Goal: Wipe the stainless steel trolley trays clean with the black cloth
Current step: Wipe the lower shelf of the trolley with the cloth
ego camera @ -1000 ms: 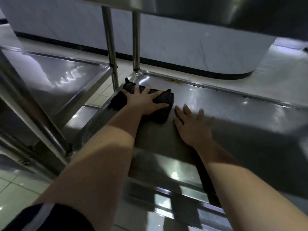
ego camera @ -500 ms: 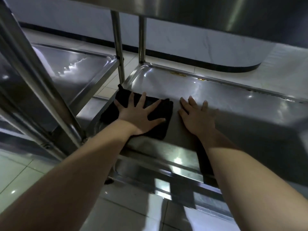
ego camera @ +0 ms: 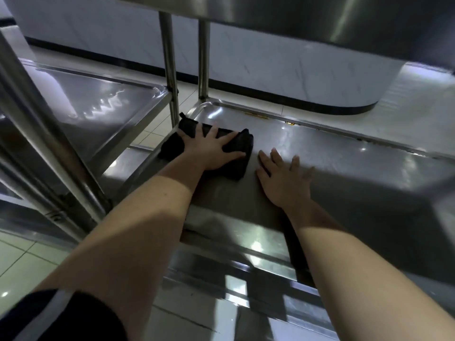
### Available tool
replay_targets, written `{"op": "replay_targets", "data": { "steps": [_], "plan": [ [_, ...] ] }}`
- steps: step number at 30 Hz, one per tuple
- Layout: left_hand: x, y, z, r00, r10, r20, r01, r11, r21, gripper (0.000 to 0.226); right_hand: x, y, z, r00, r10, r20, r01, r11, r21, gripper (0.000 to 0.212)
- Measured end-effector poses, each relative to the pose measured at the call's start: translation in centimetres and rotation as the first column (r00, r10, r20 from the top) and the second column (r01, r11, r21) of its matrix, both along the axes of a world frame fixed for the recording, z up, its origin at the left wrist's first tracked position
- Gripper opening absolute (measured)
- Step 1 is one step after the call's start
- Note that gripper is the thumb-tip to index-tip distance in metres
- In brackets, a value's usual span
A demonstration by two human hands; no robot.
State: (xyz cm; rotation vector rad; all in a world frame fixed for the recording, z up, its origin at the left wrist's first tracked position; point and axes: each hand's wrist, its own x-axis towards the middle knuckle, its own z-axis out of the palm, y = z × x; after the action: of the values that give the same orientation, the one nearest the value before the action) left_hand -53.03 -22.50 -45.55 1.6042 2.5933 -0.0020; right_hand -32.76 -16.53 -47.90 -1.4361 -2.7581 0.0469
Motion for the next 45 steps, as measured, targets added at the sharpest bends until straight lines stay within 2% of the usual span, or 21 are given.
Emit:
{"op": "replay_targets", "data": {
  "steps": [5,10,13,16,18,20,22,24,26,29,32,37,41,45],
  "plan": [
    [0.1,-0.3,0.7,1.0,-0.005,0.011,0.006,0.999,-0.049,0.079,-0.3,0.3,0.6,1.0,-0.01,0.005,0.01,1.0,-0.03,0.055],
    [1.9,-9.0,-0.3,0.999,-0.033,0.034,0.036,0.995,-0.091,0.075,0.0,-0.1,0.9,1.0,0.004,-0.013,-0.004,0.999,-0.048,0.054],
    [3.4,-13.9,-1.0,0.999,0.004,0.05,-0.002,0.999,-0.041,0.071,0.0,-0.6,1.7,0.999,0.009,-0.049,-0.012,0.998,-0.062,0.053],
    [4.2,-14.7,-0.8,0.999,0.028,0.017,-0.028,1.0,-0.011,0.073,0.8,-1.2,2.5,0.989,0.04,-0.143,-0.056,0.992,-0.11,0.048],
    [4.4,-14.7,-0.6,0.999,0.033,0.012,-0.033,0.999,-0.003,0.073,2.6,-1.4,2.8,0.989,0.065,-0.134,-0.073,0.996,-0.054,0.047],
    [4.5,-14.9,-0.6,0.999,0.025,0.023,-0.025,1.0,0.018,0.071,5.8,-1.2,2.9,0.994,0.053,-0.09,-0.054,0.998,-0.008,0.047],
    [4.6,-15.4,-0.8,0.999,0.023,0.034,-0.024,0.999,0.039,0.068,9.4,-0.4,2.8,0.999,0.016,-0.05,-0.018,0.999,-0.043,0.048],
    [4.9,-15.6,-0.5,0.999,0.029,0.046,-0.03,0.999,0.025,0.066,12.5,0.5,2.4,0.995,-0.099,0.011,0.1,0.989,-0.108,0.051],
    [5.4,-15.7,-0.1,0.998,0.037,0.052,-0.037,0.999,-0.001,0.066,13.9,0.5,1.9,0.978,-0.202,0.05,0.208,0.964,-0.166,0.055],
    [6.3,-15.4,0.3,0.995,0.067,0.067,-0.064,0.997,-0.046,0.076,13.8,-0.1,1.3,0.972,-0.231,0.054,0.236,0.959,-0.154,0.059],
    [11.5,-13.2,0.3,0.996,0.047,0.069,-0.042,0.996,-0.082,0.087,13.7,-0.1,1.2,0.971,-0.233,0.052,0.238,0.96,-0.148,0.059],
    [22.6,-9.7,-0.1,0.996,-0.055,0.069,0.059,0.997,-0.057,0.088,14.2,0.1,1.4,0.976,-0.217,0.02,0.218,0.963,-0.159,0.057],
    [20.1,-10.9,0.2,0.995,-0.037,0.097,0.038,0.999,-0.01,0.089,14.4,0.0,1.6,0.979,-0.203,0.003,0.2,0.964,-0.178,0.06],
    [12.7,-13.7,0.8,0.992,0.081,0.094,-0.074,0.995,-0.072,0.091,14.5,-0.2,1.7,0.982,-0.186,0.013,0.185,0.964,-0.19,0.062]
  ]
}}
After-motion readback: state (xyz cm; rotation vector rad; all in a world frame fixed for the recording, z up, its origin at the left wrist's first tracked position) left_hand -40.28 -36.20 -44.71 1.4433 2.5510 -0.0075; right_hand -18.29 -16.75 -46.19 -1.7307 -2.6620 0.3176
